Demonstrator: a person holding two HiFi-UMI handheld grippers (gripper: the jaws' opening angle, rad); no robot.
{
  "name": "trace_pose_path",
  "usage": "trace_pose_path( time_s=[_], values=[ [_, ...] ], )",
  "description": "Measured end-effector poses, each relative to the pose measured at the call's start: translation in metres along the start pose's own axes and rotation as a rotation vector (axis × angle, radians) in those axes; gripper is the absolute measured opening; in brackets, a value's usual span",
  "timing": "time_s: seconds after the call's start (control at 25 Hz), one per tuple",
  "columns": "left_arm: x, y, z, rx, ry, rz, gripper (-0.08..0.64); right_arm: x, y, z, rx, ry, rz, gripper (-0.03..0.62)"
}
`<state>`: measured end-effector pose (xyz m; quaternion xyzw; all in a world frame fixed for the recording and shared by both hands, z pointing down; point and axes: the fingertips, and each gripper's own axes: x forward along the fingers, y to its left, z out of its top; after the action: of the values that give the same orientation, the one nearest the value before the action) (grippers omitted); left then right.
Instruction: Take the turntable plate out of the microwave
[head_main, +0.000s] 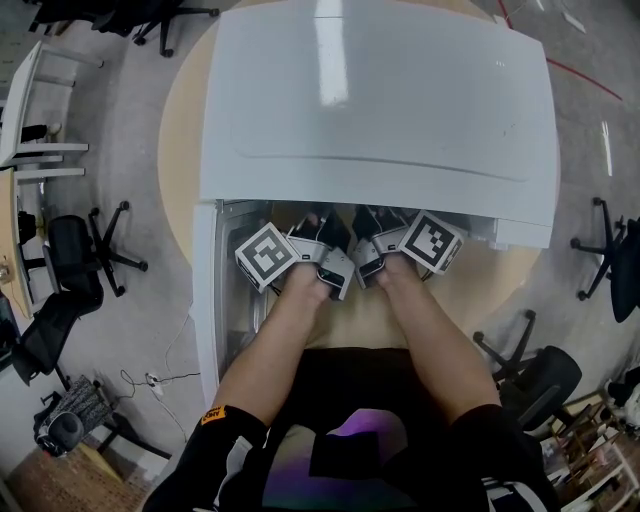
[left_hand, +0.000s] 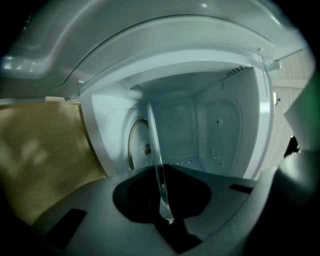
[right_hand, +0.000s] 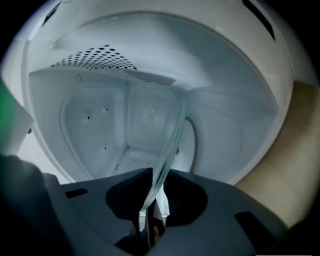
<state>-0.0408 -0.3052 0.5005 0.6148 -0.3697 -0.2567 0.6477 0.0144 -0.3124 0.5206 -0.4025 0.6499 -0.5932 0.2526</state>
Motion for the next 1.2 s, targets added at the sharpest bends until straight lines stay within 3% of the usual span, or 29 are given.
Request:
trace_pose_path(
  time_s=[0.12, 0.68, 1.2],
  values=[
    [-0.002, -0.006, -0.003, -0.011, -0.005, -0.021, 0.086, -0.004, 0.002, -0.002, -0.01, 0.0, -0.004, 0.072],
    [-0.039, -0.014, -0.021, 0.027, -0.003, 0.027, 0.087, -0.037, 0.03, -0.014, -0.063, -0.01, 0.009, 0.072],
    [-0.083, -0.042, -0.047, 0.035, 0.018, -0.049, 0.089, -0.08, 0.061, -0.04, -0.091, -0.047, 0.034, 0.072]
  ],
)
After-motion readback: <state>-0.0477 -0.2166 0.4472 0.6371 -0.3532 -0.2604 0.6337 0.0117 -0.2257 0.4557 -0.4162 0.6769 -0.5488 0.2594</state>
